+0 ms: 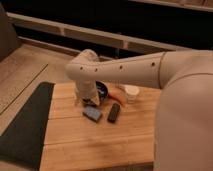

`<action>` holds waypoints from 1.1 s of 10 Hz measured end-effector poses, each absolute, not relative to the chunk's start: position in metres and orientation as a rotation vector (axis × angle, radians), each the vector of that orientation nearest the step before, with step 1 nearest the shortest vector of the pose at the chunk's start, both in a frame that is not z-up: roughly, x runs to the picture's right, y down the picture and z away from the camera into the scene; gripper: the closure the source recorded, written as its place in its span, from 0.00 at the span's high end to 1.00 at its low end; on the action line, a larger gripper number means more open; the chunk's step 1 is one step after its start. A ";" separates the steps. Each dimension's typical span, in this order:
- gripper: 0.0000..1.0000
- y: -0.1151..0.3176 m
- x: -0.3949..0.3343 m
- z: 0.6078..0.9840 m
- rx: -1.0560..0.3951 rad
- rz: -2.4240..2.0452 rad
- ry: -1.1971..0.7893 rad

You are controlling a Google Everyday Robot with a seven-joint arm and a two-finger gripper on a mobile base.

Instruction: Place the ceramic cup in the ceramic bowl

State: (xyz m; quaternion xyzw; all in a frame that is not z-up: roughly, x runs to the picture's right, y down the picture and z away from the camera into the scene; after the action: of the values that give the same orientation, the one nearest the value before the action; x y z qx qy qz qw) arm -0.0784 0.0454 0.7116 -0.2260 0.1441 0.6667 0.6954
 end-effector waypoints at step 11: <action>0.65 -0.008 0.076 0.726 -0.353 1.778 0.118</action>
State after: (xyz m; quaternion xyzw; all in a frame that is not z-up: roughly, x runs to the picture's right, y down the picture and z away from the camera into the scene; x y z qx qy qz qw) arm 0.0760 -0.0075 0.7261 -0.1530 0.0511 0.7718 0.6150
